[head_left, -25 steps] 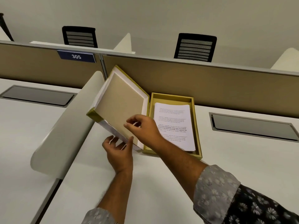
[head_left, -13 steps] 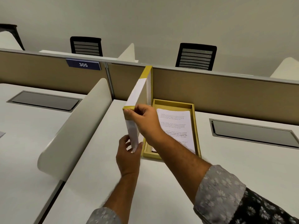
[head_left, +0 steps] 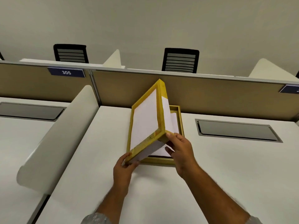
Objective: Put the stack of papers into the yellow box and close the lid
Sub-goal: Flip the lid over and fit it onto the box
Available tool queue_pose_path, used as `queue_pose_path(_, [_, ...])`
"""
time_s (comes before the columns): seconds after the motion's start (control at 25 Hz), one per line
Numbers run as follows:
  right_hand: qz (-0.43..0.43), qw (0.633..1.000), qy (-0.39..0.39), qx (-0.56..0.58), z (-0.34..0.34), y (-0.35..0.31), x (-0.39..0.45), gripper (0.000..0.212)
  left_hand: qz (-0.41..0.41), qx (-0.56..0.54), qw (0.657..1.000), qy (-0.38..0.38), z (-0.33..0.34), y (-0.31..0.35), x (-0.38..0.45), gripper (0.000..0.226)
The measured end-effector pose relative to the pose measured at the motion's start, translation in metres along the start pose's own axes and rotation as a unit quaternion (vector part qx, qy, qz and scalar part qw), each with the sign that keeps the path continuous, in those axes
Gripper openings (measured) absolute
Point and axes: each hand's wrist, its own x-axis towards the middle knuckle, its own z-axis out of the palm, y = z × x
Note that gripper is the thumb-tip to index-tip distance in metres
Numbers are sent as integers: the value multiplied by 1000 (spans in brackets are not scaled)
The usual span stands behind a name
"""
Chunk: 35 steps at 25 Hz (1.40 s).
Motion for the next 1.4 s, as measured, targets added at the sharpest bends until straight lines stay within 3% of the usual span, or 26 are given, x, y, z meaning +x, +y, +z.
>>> queue_pose_path(0.12, [43, 996, 40, 68, -45, 14, 6, 32, -16, 0, 1000, -20, 7, 2, -1, 54])
queue_pose_path(0.32, [75, 986, 116, 93, -97, 45, 14, 38, -21, -24, 999, 38, 28, 4, -3, 23])
queue_pose_path(0.52, [117, 976, 173, -66, -130, 72, 16, 34, -23, 24, 998, 49, 37, 3, 6, 33])
queue_pose_path(0.72, [111, 957, 174, -205, -148, 86, 27, 40, -12, 67, 996, 49, 37, -4, 12, 41])
queue_pose_path(0.96, [113, 944, 213, -228, -164, 94, 31, 4, 28, 145, 988, 54, 38, -16, 11, 45])
queue_pose_path(1.04, [98, 945, 222, -221, -162, 98, 28, 9, 42, 173, 982, 55, 36, -21, 11, 46])
queue_pose_path(1.2, [-34, 922, 195, -332, -142, 94, 34, 28, 105, 260, 958, 53, 35, -18, 20, 59])
queue_pose_path(1.32, [-71, 913, 140, -377, -119, 75, 57, 49, 134, 345, 929, 10, 46, 2, 49, 67])
queue_pose_path(1.4, [-80, 885, 118, -444, -102, 64, 78, 57, 143, 416, 898, -32, 57, 17, 74, 73])
